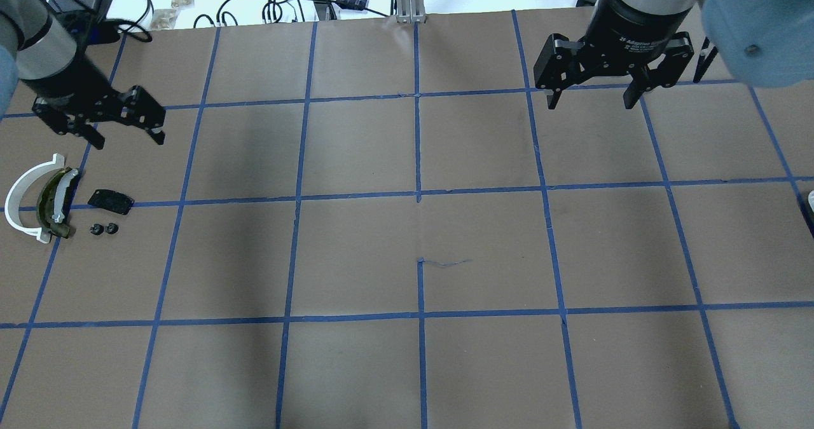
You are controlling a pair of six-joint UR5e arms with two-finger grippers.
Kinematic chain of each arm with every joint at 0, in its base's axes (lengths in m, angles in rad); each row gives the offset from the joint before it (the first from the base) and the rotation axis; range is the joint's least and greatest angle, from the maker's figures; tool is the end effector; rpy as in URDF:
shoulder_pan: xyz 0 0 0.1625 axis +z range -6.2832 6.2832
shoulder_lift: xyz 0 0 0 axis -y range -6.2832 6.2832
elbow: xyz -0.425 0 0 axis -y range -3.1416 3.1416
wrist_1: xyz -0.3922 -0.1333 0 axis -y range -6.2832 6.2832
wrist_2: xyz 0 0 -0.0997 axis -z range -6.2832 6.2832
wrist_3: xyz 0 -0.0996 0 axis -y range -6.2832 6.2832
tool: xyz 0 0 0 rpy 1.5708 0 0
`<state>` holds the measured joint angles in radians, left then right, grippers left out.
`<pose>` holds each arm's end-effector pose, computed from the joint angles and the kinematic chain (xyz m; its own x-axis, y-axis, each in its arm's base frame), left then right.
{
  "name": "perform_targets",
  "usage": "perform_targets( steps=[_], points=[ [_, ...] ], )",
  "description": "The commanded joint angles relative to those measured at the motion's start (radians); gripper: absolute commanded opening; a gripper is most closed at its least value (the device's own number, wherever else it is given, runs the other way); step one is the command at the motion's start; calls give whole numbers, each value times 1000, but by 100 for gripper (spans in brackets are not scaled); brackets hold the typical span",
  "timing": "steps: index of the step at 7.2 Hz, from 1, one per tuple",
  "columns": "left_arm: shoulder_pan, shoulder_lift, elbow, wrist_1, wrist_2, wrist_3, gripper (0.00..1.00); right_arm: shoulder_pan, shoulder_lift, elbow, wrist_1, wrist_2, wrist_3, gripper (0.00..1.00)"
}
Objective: Place bearing gear from tray to pile
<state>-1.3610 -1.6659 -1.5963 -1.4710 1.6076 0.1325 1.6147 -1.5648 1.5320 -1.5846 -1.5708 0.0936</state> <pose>-0.0170 -0.5428 0.4368 -0.9965 -0.0764 -0.0337 -0.0772 0.9967 0.0255 0.1551 -0.4924 0.5055 -0.9988 0.0496 -0.0044 0.0497 0.9977 -0.0464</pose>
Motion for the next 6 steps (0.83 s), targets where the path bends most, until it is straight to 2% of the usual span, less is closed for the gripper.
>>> perform_targets(
  steps=[1, 2, 3, 4, 6],
  points=[
    [-243, 46, 44, -38, 8, -241, 100, 1, 2, -1, 0, 0, 0, 100],
    [-259, 76, 30, -42, -12, -241, 100, 1, 2, -1, 0, 0, 0, 100],
    [-274, 103, 18, -43, -78, -241, 100, 1, 2, -1, 0, 0, 0, 100],
    [-257, 118, 12, -45, -69, -187, 100, 2, 2, -1, 0, 0, 2, 100],
    [-221, 136, 39, -157, -61, -157, 100, 2, 2, -1, 0, 0, 2, 100]
  ],
)
